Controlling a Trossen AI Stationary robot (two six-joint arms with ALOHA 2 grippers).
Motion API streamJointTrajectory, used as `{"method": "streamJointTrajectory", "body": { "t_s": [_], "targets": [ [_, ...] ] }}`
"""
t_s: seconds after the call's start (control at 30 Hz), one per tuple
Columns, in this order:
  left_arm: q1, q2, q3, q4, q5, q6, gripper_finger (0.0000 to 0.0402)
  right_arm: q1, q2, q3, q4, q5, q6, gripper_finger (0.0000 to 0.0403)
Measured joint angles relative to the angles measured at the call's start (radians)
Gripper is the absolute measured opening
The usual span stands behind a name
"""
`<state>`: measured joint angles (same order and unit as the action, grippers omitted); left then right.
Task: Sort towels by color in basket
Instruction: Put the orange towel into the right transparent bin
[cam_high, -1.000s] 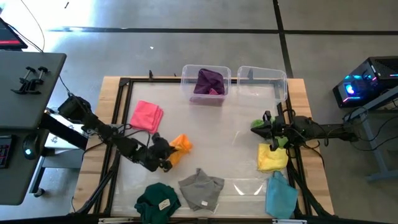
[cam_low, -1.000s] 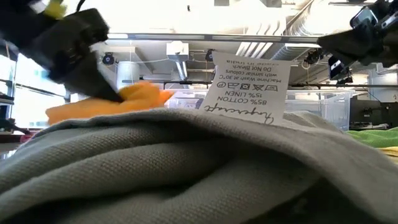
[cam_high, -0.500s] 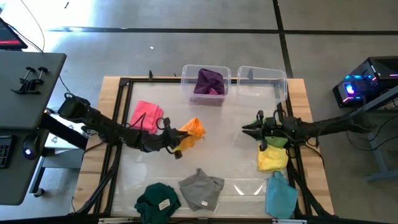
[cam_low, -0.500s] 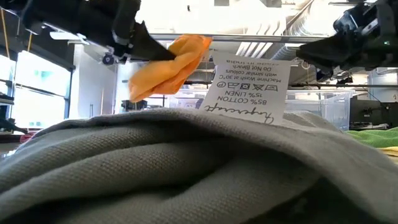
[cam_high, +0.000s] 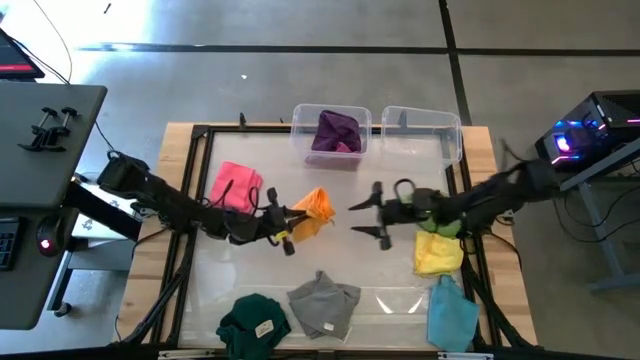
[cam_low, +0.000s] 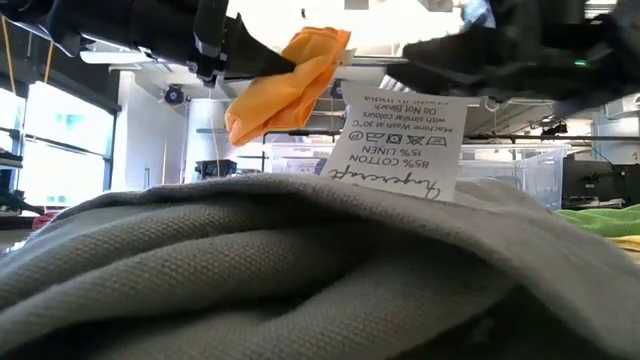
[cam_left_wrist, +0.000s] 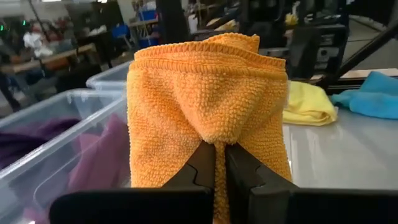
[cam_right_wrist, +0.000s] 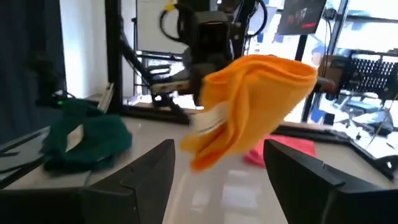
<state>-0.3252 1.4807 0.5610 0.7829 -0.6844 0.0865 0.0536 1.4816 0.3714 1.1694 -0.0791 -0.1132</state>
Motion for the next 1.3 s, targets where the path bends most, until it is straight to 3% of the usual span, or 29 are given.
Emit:
{"method": "streamJointTrajectory", "body": {
  "t_s": [0.23, 0.47, 0.63, 0.87, 1.07, 1.2, 1.3],
  "targets": [
    [-0.034, 0.043, 0.019, 0.04, -0.061, 0.055, 0.0001, 0.0, 0.232, 0.222, 0.028, 0.043, 0.027, 0.0243],
    [-0.052, 0.048, 0.024, 0.033, -0.088, 0.034, 0.0001, 0.013, 0.307, 0.311, 0.023, 0.019, 0.045, 0.0226],
    [-0.051, 0.048, 0.024, 0.019, -0.081, -0.026, 0.0011, 0.013, 0.302, 0.322, -0.004, 0.049, 0.063, 0.0154],
    [-0.051, 0.048, 0.024, -0.085, -0.081, -0.162, 0.0076, -0.005, 0.21, 0.321, -0.124, 0.086, 0.064, 0.0017],
    [-0.059, 0.048, 0.024, -0.252, -0.07, -0.3, 0.011, -0.007, -0.077, 0.327, -0.501, 0.347, -0.044, 0.0024],
    [-0.066, 0.048, 0.024, -0.321, -0.069, -0.371, 0.0111, -0.023, -0.318, 0.443, -1.015, 0.607, -0.178, 0.0008],
    [-0.066, 0.048, 0.024, -0.317, -0.077, -0.389, 0.0109, -0.072, -0.427, 0.579, -1.427, 0.755, -0.155, 0.001]
  ]
}}
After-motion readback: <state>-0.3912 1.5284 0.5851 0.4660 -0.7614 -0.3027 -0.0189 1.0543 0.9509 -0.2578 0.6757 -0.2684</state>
